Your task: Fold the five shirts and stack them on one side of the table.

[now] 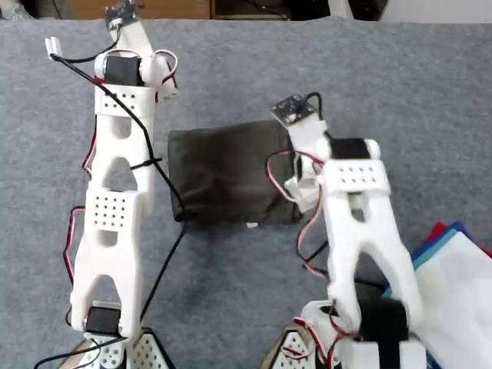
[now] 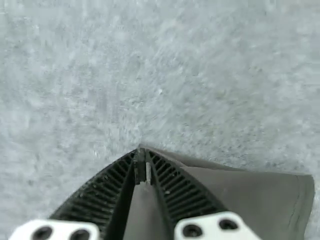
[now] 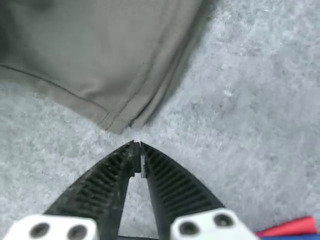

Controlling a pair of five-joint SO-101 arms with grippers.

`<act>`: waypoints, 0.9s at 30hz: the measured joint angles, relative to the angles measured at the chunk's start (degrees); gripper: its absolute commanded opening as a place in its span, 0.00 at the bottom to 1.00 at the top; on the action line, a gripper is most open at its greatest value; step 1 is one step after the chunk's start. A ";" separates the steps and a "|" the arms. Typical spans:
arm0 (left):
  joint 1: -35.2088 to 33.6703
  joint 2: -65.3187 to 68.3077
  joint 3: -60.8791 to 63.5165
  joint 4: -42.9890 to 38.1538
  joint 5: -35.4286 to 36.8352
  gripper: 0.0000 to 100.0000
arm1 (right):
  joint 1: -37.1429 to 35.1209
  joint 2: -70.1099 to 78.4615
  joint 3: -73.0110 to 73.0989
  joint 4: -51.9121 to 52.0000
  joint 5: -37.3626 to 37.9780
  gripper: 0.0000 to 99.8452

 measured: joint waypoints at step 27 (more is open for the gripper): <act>-5.54 -29.89 63.38 -7.12 -9.76 0.17 | -2.11 10.11 -6.15 -9.32 -15.03 0.23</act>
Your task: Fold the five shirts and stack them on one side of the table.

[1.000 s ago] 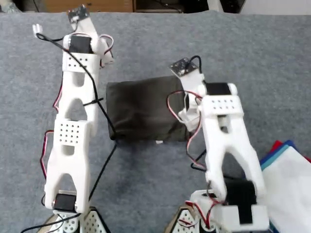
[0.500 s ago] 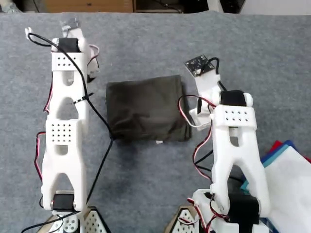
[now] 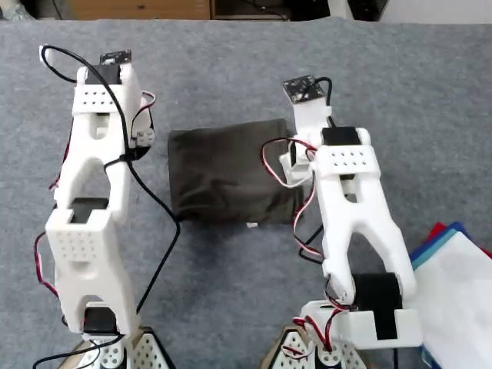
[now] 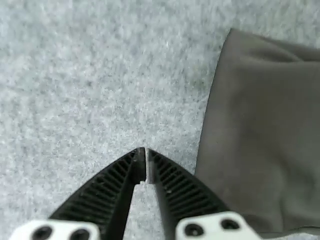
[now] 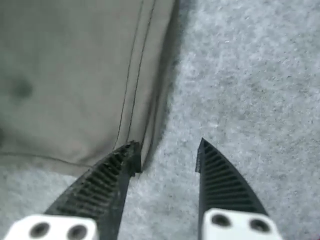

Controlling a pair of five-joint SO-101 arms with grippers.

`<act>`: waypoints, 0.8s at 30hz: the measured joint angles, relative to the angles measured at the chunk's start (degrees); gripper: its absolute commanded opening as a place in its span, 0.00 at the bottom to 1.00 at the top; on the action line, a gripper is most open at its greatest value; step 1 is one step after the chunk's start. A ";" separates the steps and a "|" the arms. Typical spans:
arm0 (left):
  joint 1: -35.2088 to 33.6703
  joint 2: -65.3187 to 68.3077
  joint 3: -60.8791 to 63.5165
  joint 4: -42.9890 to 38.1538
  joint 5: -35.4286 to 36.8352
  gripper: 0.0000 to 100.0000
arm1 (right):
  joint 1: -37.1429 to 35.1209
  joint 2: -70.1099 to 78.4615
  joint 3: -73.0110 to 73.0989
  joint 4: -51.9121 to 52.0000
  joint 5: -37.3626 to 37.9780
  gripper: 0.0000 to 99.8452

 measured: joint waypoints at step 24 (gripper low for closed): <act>5.36 -16.09 32.70 -21.27 7.74 0.21 | -6.86 4.75 0.35 -3.34 -6.77 0.24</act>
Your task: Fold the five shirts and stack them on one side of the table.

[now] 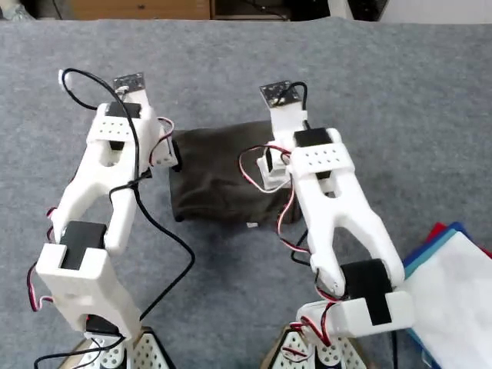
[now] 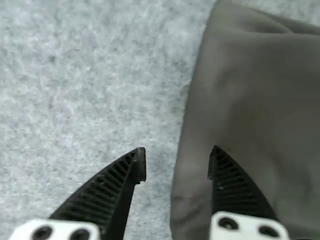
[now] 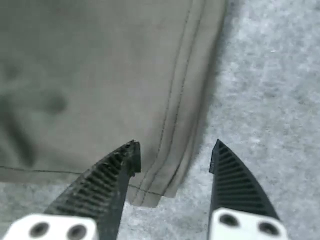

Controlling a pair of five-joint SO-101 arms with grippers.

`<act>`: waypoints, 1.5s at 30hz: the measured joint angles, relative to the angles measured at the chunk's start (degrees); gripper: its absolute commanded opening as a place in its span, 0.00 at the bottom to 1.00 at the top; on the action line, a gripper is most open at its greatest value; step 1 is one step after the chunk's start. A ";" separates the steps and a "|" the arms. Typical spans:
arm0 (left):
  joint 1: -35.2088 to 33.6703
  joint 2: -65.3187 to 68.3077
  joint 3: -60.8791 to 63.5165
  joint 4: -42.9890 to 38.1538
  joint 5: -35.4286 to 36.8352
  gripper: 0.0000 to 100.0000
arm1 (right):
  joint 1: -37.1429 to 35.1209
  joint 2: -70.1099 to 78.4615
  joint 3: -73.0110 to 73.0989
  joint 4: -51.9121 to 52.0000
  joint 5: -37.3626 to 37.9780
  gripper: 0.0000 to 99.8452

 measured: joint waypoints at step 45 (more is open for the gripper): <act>4.57 13.71 -6.24 -7.03 16.53 0.01 | 2.90 26.37 -18.64 9.49 0.70 0.18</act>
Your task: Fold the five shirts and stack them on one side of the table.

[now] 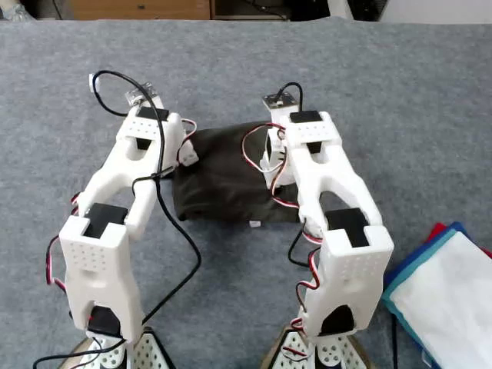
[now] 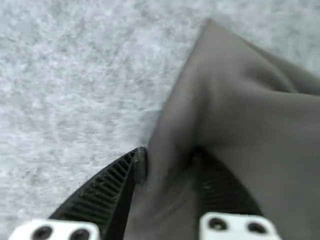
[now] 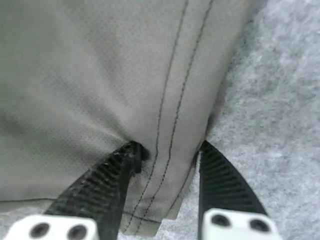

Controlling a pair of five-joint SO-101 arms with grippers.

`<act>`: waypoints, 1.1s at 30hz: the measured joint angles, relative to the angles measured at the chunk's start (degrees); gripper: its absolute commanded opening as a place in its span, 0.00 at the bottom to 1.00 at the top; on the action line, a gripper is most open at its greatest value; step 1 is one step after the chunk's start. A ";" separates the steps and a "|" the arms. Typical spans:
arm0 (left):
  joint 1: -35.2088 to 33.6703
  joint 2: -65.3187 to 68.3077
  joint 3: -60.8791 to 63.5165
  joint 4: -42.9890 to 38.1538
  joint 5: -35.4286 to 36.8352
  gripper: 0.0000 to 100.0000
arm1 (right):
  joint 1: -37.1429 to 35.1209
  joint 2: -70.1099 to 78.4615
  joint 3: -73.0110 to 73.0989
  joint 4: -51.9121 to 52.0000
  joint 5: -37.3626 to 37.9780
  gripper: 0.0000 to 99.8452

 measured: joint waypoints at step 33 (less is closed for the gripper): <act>6.42 -12.84 -1.23 5.71 -2.64 0.02 | -0.88 -23.38 1.14 2.11 0.97 0.00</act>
